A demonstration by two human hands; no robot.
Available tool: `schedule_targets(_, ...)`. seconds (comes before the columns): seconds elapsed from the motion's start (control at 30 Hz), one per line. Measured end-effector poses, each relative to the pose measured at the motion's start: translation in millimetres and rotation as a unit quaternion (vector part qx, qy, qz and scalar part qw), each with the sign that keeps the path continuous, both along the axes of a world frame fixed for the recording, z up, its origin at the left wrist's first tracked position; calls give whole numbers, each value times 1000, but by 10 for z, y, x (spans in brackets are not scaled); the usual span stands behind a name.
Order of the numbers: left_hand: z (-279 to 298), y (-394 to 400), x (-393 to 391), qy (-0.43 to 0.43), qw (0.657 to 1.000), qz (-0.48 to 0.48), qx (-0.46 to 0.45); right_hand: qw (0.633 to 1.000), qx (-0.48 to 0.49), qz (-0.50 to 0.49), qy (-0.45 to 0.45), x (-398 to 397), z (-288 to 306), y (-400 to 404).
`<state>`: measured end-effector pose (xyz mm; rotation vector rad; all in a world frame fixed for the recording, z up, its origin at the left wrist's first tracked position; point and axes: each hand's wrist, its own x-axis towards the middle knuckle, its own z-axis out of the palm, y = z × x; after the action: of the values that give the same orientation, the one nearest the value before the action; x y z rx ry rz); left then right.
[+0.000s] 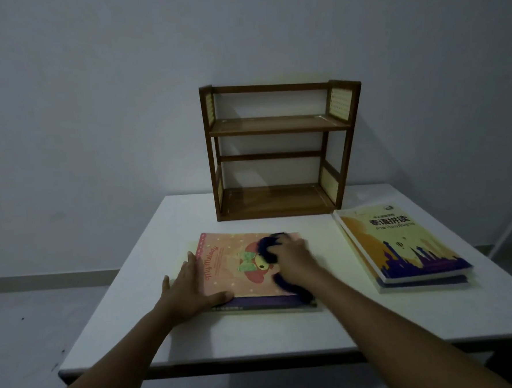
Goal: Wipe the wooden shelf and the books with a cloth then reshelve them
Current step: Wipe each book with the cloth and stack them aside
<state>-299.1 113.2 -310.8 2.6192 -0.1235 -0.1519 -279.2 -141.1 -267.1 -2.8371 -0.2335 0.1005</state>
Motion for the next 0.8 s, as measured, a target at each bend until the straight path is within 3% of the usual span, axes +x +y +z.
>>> schedule_targets(0.1,51,-2,-2,6,1000,-3,29,991,32,-123,39,239,-39,-320)
schedule_targets(0.17,114,-20,-32,10,994,-31,109,987,45,-144,59,316,-68,-337)
schedule_targets(0.23,158,-48,-50,-93,964,-104,225,989,41,-136,43,313,-45,-339)
schedule_targets(0.3,249,-104,-19,-217,910,-204,288,991,58,-122,-2,253,49,-416)
schedule_targets(0.4,436,-193,44,-95,891,-305,323,983,115,-135,-35,198,159,-632)
schedule_targets(0.53,626,-342,67,-144,859,-336,359,973,161,-163,-27,102,282,-923)
schedule_targets(0.6,841,-419,67,-188,884,-281,323,970,163,-180,-26,69,315,-1061)
schedule_targets(0.7,1363,-548,160,-270,932,-138,200,956,188,-217,-57,45,388,-1241)
schedule_targets(0.8,1802,-664,310,-264,964,-35,11,945,215,-234,-75,35,433,-1312)
